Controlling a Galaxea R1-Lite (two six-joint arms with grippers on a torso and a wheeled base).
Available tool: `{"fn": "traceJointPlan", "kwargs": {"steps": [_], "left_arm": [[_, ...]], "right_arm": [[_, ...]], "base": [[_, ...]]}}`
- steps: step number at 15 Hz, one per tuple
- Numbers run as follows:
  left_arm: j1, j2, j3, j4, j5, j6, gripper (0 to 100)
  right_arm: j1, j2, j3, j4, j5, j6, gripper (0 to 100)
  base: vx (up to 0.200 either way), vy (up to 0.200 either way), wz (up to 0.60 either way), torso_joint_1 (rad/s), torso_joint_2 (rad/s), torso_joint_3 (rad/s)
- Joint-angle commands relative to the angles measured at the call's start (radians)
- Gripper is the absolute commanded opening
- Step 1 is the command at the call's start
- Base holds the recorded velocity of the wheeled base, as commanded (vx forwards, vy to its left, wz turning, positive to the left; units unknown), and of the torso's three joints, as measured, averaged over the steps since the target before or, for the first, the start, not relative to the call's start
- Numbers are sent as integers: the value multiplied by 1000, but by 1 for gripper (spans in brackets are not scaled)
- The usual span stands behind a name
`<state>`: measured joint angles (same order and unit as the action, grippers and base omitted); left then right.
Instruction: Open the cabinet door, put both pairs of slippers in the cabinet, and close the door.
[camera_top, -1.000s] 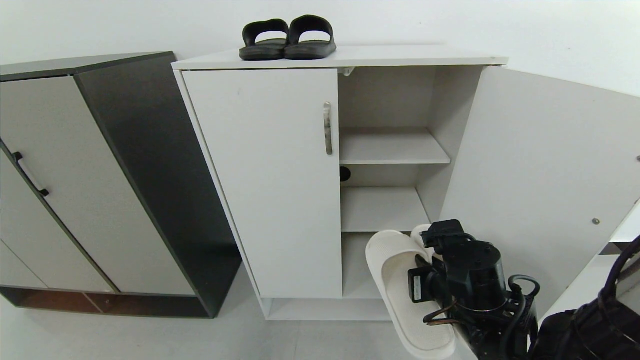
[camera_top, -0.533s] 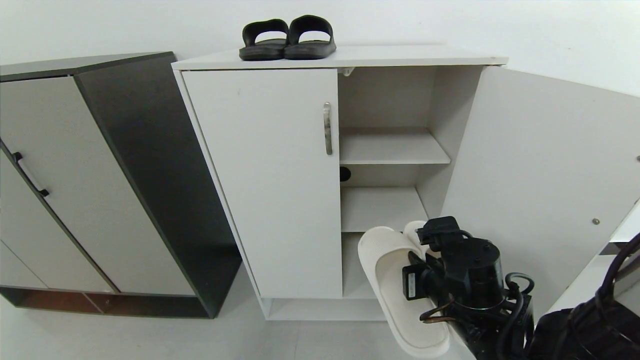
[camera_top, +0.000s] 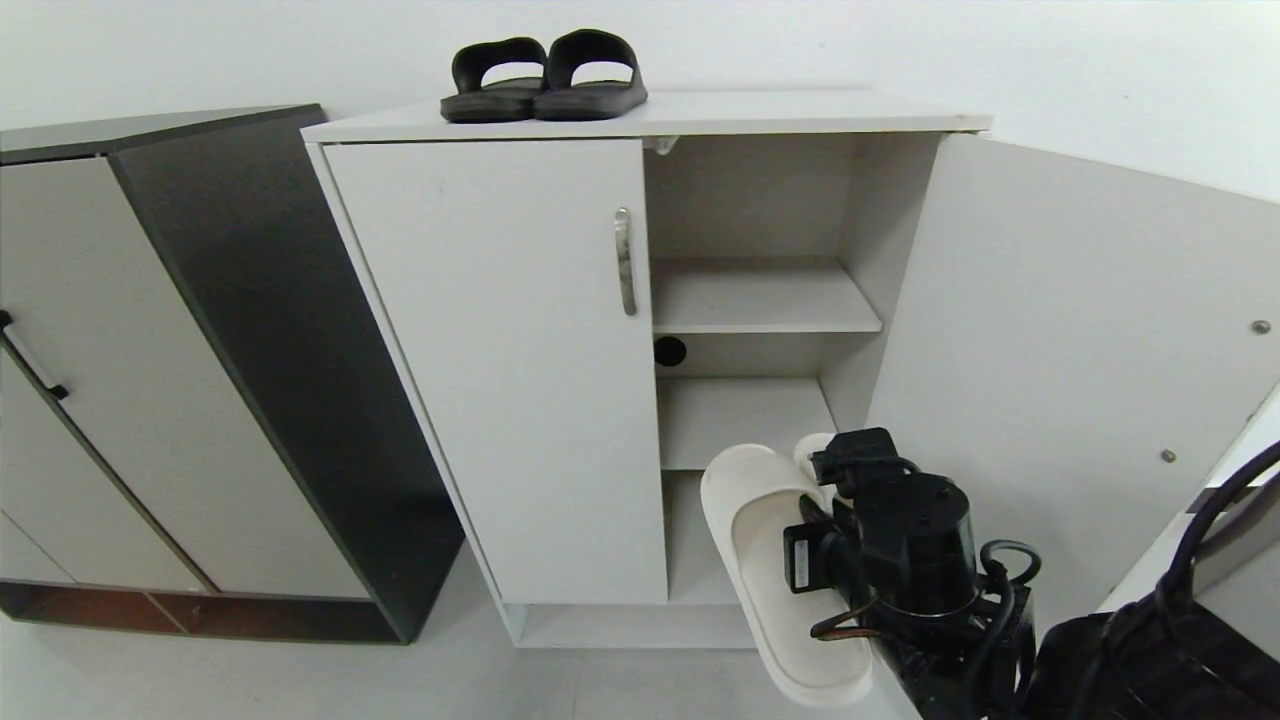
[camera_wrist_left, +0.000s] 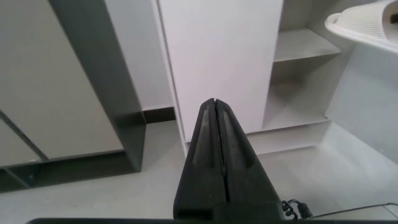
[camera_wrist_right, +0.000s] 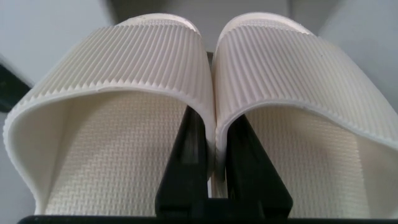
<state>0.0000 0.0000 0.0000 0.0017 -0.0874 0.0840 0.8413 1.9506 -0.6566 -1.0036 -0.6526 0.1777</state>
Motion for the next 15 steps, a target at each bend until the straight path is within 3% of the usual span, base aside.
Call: {"fn": "traceJointPlan", "kwargs": {"steps": [1,6,9,15], "left_arm": [[0,2,0,0,0,0,0],[0,2,0,0,0,-4,0],[0,2,0,0,14,-36,0],[0,2,0,0,20,-38,0]], "right_arm": [[13,10,-1,0,1,0,0],[12,31,8,-1,-6,3,0],[-36,51,23,-3,-18,13,0],[-71,53,22,-3,-16,16,0]], "base": [[0,0,0,0,0,0],[0,0,0,0,0,0],[0,0,0,0,0,0],[0,0,0,0,0,0]]}}
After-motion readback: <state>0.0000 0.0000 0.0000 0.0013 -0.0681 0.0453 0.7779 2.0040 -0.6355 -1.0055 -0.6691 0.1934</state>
